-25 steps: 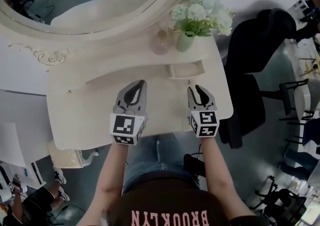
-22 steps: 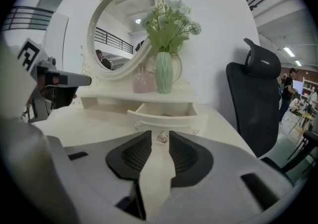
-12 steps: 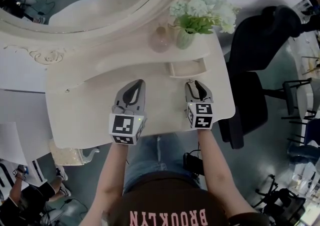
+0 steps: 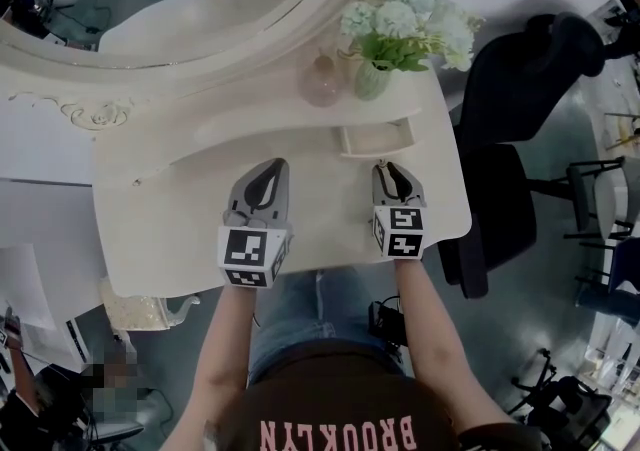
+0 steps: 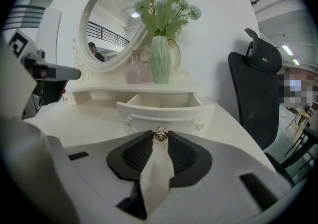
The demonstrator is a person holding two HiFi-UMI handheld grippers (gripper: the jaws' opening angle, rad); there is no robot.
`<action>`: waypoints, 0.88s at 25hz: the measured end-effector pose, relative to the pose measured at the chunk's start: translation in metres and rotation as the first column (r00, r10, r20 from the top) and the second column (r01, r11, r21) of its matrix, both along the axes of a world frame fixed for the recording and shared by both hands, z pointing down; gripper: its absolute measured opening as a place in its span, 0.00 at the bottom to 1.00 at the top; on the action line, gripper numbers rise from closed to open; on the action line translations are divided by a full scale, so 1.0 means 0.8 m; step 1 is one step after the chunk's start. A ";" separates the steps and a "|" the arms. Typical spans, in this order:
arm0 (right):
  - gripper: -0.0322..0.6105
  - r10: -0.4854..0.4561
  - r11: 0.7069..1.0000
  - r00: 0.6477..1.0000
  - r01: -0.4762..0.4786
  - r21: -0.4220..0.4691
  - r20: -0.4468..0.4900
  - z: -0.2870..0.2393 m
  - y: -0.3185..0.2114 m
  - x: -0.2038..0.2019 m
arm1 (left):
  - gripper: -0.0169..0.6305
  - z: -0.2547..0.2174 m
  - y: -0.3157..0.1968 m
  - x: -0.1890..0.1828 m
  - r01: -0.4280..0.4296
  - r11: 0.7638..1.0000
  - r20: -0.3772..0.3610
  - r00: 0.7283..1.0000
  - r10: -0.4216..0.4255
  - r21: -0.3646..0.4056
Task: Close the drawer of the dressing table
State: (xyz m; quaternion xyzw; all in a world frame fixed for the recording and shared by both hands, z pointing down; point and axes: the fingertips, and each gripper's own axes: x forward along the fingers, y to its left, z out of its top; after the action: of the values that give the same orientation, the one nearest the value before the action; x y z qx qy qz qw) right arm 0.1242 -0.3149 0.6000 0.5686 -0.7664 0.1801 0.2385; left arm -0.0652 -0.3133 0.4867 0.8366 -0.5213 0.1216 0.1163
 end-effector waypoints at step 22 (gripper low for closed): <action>0.18 -0.046 0.999 0.999 0.046 -0.016 -0.004 -0.013 -0.032 -0.005 | 0.03 -0.015 -0.023 -0.004 0.019 1.000 0.001 1.000 -0.019 0.010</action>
State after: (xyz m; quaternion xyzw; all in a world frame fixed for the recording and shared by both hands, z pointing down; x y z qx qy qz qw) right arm 0.1200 -0.3402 0.5896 0.5494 -0.7773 0.1792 0.2489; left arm -0.0685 -0.3314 0.4748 0.8323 -0.5297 0.1183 0.1127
